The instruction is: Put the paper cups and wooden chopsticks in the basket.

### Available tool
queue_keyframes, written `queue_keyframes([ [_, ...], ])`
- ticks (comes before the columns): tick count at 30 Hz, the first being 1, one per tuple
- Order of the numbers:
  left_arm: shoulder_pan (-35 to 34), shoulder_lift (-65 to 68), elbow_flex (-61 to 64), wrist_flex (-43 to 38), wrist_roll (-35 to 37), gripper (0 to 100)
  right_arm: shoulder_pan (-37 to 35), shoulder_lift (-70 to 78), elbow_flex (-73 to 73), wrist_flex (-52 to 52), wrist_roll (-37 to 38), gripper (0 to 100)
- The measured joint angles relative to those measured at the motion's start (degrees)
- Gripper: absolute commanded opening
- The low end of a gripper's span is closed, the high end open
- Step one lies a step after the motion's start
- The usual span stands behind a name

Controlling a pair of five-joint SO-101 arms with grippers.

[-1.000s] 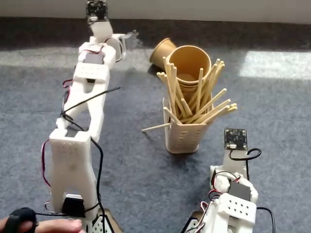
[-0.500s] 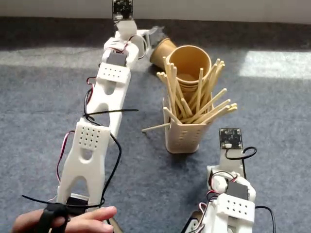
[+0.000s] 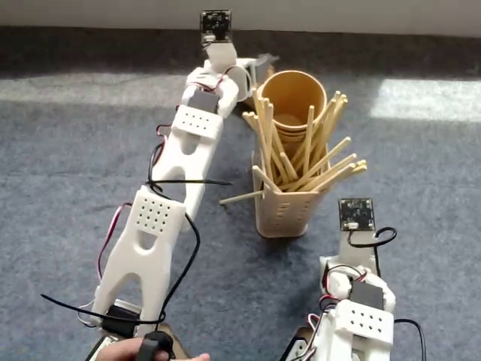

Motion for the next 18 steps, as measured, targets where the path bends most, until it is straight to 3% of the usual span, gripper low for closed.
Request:
queue_keyframes([
  [10,-3.34,5.45,0.0,0.79,-0.44,26,-0.18,-0.35,0.79,0.0,0.0,20.2],
  [15,-9.93,1.41,-0.09,12.75,-4.84,26,-0.18,-0.35,0.79,0.0,0.0,20.2],
  [18,-17.58,-1.67,0.53,23.3,-5.54,26,-0.18,-0.35,0.79,0.0,0.0,20.2],
])
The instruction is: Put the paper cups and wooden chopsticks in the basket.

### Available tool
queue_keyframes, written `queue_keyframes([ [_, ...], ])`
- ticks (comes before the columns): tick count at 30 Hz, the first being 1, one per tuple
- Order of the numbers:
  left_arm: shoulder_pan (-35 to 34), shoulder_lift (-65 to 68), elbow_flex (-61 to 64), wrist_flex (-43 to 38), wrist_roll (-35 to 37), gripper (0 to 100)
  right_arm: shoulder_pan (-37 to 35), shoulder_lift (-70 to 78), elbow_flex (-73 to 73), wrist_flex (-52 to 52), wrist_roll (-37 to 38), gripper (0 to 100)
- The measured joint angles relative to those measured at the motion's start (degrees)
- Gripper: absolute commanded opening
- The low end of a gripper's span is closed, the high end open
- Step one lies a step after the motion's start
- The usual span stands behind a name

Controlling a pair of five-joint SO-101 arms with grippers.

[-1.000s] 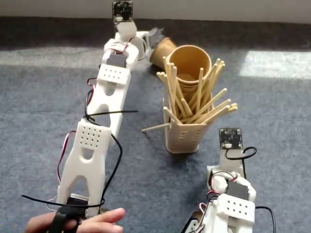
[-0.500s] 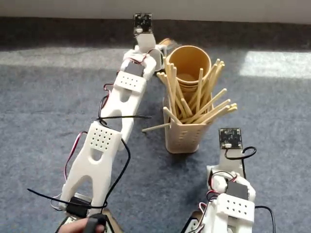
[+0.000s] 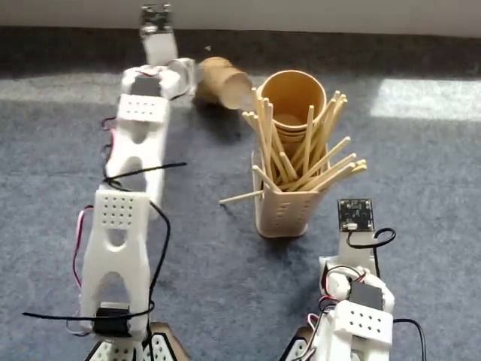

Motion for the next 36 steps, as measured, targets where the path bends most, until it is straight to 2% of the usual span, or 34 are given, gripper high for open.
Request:
queue_keyframes([
  [4,-9.14,-1.14,0.88,12.75,-0.35,26,0.0,0.0,0.0,0.0,0.0,20.2],
  [10,-14.95,-12.66,0.79,28.84,-7.38,26,0.0,0.0,0.09,0.0,0.0,20.2],
  [12,-15.91,-15.82,0.79,30.15,-8.26,26,0.0,0.0,0.09,0.0,0.0,20.2],
  [16,-15.03,-19.69,0.7,27.34,-8.62,26,0.0,0.0,0.09,0.0,0.0,20.2],
  [21,-8.26,-20.13,0.7,23.21,-8.88,26,0.0,0.0,0.09,0.0,0.0,20.2],
  [26,-3.08,-18.46,4.04,13.8,-8.97,26,0.0,0.0,0.09,0.0,0.0,20.2],
  [31,-4.13,-11.6,3.96,9.58,-8.97,26,0.0,0.0,0.09,0.0,0.0,20.2],
  [36,-9.49,-7.91,-0.62,9.14,-8.97,26,0.0,0.0,0.09,0.0,0.35,20.2],
])
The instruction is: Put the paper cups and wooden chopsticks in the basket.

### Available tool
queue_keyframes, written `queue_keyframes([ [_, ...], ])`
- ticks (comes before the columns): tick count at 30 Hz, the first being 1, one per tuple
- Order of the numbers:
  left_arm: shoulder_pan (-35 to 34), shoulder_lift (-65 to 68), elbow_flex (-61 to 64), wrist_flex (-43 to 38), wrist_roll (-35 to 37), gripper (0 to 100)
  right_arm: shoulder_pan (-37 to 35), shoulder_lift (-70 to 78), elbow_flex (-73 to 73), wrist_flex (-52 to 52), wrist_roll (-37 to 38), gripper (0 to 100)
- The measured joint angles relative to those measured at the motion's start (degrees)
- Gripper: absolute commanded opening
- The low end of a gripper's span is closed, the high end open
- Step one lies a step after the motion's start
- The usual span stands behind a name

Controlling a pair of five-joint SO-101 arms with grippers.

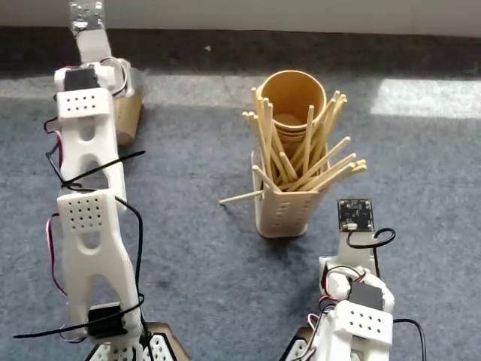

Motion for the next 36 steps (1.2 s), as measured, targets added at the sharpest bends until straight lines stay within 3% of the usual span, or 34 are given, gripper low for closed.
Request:
queue_keyframes([
  [4,-1.58,0.79,-0.97,7.65,-4.48,26,0.0,0.0,0.0,0.0,1.41,20.2],
  [10,-2.55,0.7,-2.11,25.49,-15.74,26,0.0,0.09,0.0,0.0,1.41,20.2],
  [13,-3.52,0.53,-2.11,28.92,-20.31,26,0.0,0.09,0.0,0.0,1.41,20.2],
  [21,-4.22,0.44,2.9,29.63,-25.93,26,0.0,0.09,0.0,0.0,1.41,20.2],
  [31,-5.89,6.77,6.42,21.98,-27.25,26,0.0,0.09,0.0,0.0,1.49,20.2],
  [36,-10.99,8.0,6.68,25.23,-31.03,23,0.0,0.09,0.0,0.0,1.67,20.2],
])
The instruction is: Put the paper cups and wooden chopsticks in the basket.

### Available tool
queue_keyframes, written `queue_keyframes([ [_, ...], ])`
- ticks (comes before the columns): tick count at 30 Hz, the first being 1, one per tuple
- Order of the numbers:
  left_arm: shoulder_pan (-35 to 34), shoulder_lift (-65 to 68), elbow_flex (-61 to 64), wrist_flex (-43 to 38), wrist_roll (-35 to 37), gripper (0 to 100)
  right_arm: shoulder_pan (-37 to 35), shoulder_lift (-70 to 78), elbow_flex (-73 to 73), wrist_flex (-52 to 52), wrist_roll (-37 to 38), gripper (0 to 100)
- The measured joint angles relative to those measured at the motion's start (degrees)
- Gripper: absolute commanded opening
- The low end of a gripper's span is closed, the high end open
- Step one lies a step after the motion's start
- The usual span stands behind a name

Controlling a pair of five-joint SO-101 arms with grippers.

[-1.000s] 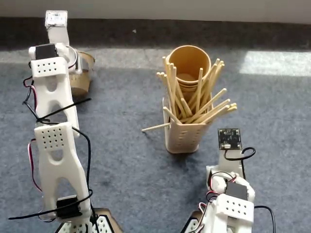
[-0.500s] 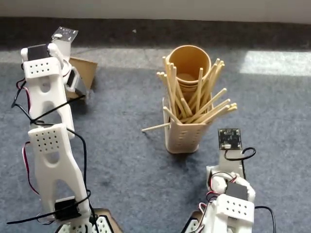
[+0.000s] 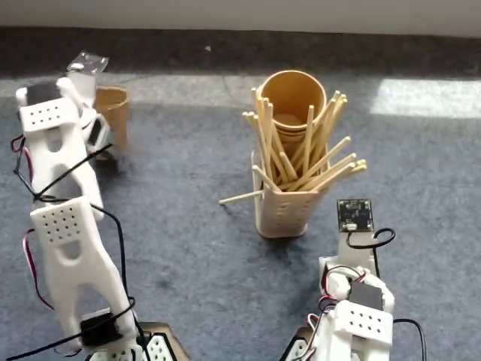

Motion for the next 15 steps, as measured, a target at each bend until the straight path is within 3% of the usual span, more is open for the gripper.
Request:
queue_keyframes([
  [6,-12.31,1.14,0.18,1.05,-7.56,24,0.0,0.09,0.0,0.0,0.0,20.2],
  [15,-19.43,-5.27,-5.27,4.75,-11.16,25,0.0,0.0,0.0,0.0,0.0,20.2],
])
